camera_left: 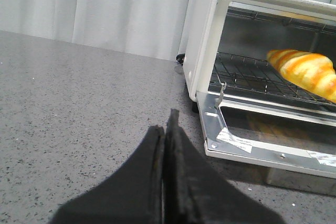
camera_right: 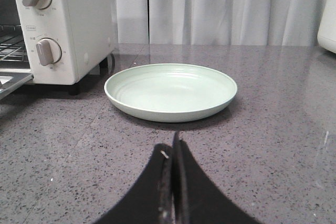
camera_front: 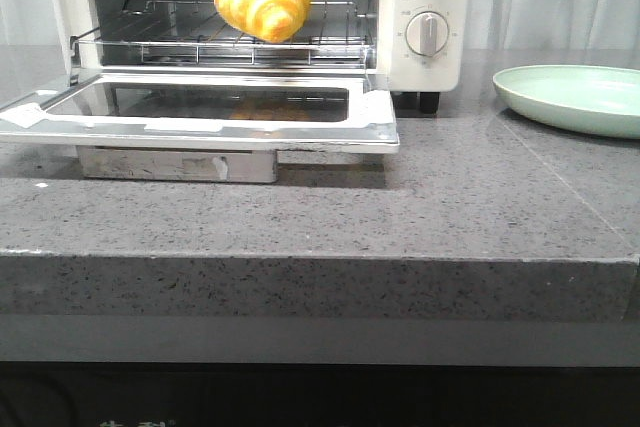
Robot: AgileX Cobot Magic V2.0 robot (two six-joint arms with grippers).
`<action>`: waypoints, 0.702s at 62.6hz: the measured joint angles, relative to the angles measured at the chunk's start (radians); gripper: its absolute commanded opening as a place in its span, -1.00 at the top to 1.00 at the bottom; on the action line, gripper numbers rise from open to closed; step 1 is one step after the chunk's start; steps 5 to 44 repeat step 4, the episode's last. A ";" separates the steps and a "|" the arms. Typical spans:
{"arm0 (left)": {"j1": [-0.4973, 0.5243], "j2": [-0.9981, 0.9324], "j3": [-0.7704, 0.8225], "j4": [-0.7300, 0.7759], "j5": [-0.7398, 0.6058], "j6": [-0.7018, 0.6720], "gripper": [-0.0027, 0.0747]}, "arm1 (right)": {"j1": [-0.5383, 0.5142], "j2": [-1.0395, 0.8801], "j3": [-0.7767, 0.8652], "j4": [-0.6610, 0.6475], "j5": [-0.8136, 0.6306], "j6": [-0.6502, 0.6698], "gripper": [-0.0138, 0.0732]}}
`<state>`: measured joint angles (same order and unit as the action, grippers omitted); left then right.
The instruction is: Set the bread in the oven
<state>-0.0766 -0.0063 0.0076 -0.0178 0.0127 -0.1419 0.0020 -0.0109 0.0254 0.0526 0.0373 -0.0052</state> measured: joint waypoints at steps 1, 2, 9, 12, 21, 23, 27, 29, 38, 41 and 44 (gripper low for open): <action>0.000 0.000 0.000 0.000 0.000 0.000 0.98 | 0.000 0.000 0.000 0.000 0.000 0.000 0.84; 0.000 0.000 0.000 0.000 0.000 0.000 0.98 | 0.000 0.000 0.000 0.000 0.000 0.000 0.84; 0.000 0.000 0.000 0.000 0.000 0.000 0.98 | 0.000 0.000 0.000 0.000 0.000 0.000 0.84; 0.000 0.000 0.000 0.000 0.000 0.000 0.98 | 0.000 0.000 0.000 0.000 0.000 0.000 0.84; 0.000 0.000 0.000 0.000 0.000 0.000 0.98 | 0.000 0.000 0.000 0.000 0.000 0.000 0.84; 0.000 0.000 0.000 0.000 0.000 0.000 0.98 | 0.000 0.000 0.000 0.000 0.000 0.000 0.84; 0.000 0.000 0.000 0.000 0.000 0.000 0.98 | 0.000 0.000 0.000 0.000 0.000 0.000 0.84; 0.000 0.000 0.000 0.000 0.000 0.000 0.98 | 0.000 0.000 0.000 0.000 0.000 0.000 0.84; 0.000 0.000 0.000 0.000 0.000 0.000 0.98 | 0.000 0.000 0.000 0.000 0.000 0.000 0.84; 0.000 0.000 0.000 0.000 0.000 0.000 0.98 | 0.000 0.000 0.000 0.000 0.000 0.000 0.84; 0.000 0.000 0.000 0.000 0.000 0.000 0.98 | 0.000 0.000 0.000 0.000 0.000 0.000 0.84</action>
